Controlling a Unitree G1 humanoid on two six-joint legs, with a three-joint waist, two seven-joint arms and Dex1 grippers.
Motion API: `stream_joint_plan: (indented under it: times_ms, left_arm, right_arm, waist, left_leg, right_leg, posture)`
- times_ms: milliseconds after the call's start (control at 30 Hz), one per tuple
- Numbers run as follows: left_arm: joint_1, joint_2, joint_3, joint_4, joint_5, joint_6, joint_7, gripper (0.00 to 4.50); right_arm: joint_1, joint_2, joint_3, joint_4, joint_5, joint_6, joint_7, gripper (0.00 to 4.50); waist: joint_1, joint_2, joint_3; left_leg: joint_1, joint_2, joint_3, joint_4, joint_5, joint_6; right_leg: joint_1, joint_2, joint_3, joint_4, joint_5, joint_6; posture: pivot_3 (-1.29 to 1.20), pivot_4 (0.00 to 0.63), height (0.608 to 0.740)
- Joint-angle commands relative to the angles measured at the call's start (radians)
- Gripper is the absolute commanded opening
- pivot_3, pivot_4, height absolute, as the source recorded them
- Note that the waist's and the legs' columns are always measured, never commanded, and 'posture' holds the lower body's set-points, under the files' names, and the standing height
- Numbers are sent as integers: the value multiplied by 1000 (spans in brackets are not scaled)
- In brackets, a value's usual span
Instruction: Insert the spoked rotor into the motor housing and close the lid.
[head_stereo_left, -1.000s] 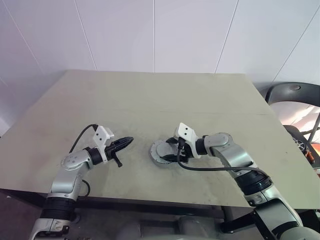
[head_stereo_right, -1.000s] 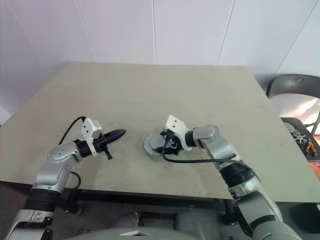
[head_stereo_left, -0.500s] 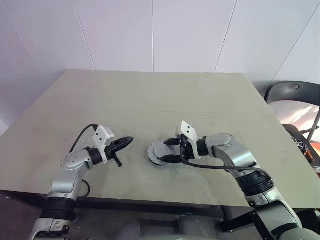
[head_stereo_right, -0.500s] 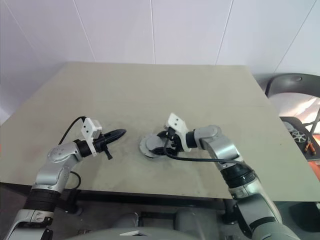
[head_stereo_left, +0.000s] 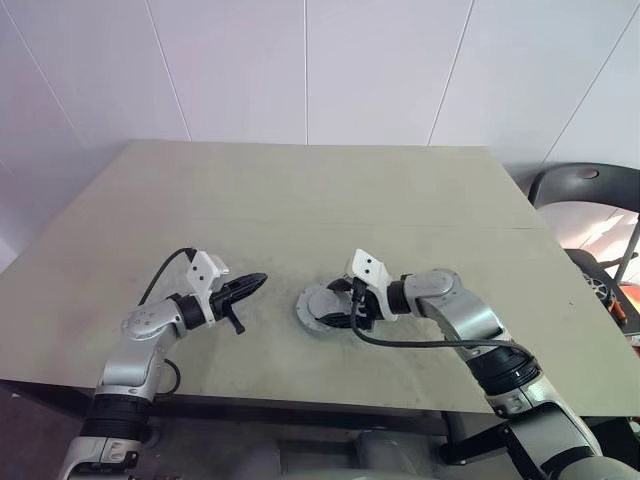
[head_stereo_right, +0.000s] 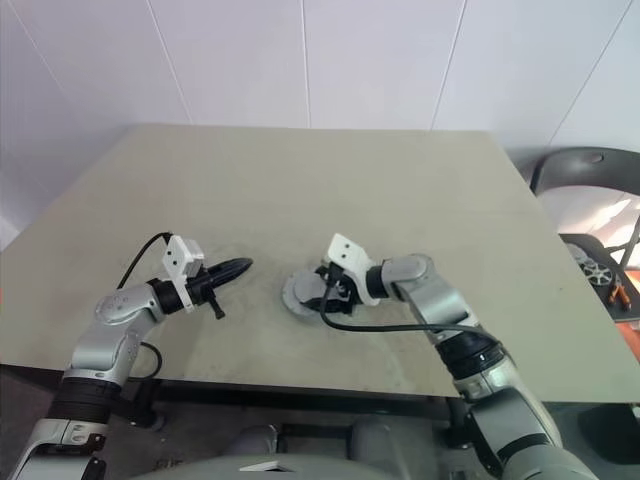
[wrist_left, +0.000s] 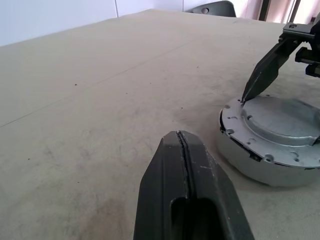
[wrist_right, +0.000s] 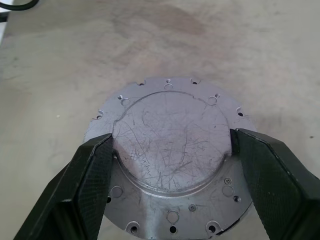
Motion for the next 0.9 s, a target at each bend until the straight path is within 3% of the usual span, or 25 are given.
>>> stream_joint_plan:
  times_ms: [33, 333, 633, 900]
  left_arm:
    - [-13, 7, 16, -34, -7, -7, 2, 0]
    - [-10, 5, 16, -35, -8, -7, 1, 0]
    - [-16, 2, 11, -31, -7, -7, -2, 0]
    - [-23, 3, 13, -18, -5, -12, -5, 0]
  right_arm:
    - [-17, 5, 12, 12, -18, -21, -7, 3470]
    - [-22, -48, 66, 28, -67, 18, 10, 3470]
    - [-57, -3, 21, 70, -48, 122, -71, 3470]
    - [-24, -68, 93, 31, -59, 139, 9, 3470]
  waist:
    - [0, 0, 0]
    - [1, 0, 0]
    - [2, -1, -1]
    - [4, -1, -2]
  left_leg:
    - [0, 0, 0, 0, 0, 0]
    - [1, 0, 0, 0, 0, 0]
    - [2, 0, 0, 1, 0, 0]
    - [5, 0, 0, 2, 0, 0]
  right_leg:
    - [0, 0, 0, 0, 0, 0]
    - [1, 0, 0, 0, 0, 0]
    - [2, 0, 0, 0, 0, 0]
    - [5, -1, 0, -1, 0, -1]
  posture:
    - [0, 0, 740]
    - [0, 0, 740]
    - [0, 0, 740]
    - [0, 0, 740]
